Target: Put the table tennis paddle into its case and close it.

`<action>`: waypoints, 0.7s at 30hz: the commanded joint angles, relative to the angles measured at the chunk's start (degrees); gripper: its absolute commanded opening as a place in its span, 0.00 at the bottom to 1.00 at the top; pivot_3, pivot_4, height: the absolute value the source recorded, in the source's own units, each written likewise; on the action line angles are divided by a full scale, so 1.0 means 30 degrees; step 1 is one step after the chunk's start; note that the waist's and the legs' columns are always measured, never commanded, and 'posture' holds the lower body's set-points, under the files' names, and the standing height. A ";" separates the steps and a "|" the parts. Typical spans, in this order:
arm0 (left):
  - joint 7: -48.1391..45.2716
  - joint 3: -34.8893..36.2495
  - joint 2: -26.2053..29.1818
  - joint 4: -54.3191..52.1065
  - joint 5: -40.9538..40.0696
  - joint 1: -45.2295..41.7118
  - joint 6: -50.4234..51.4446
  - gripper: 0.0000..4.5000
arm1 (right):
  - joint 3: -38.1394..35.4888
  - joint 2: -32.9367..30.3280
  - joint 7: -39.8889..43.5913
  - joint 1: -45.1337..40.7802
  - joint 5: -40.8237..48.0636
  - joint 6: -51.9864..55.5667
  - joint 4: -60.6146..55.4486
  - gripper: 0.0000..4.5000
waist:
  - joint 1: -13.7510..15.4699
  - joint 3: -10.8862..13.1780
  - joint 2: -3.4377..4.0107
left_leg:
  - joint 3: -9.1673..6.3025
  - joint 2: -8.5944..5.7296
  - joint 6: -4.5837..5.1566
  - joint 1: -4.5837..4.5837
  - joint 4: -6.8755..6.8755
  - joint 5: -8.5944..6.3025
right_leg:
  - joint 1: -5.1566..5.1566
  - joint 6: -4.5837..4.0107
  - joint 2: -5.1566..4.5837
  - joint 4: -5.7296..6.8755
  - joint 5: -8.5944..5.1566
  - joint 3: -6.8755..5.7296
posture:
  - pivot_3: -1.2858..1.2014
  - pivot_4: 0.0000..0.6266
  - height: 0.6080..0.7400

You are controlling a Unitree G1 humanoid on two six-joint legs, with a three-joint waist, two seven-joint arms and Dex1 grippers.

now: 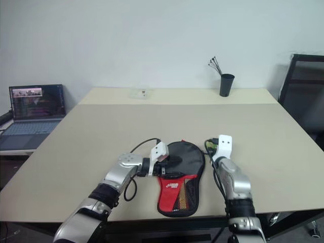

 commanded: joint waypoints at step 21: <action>0.0014 -0.0665 -0.1627 0.4501 0.1541 -0.1530 -0.1465 0.87 | -0.1270 -0.1740 -0.0357 0.8720 0.2826 0.8671 -1.5889 0.00 | 0.0248 -0.0038 0.0068 | -0.0179 -0.0294 0.0199 -0.0108 -0.0013 -0.0122 | 0.0186 0.0215 -0.0273 -0.0322 -0.0082 -0.0184 | 0.52 0.24 1.00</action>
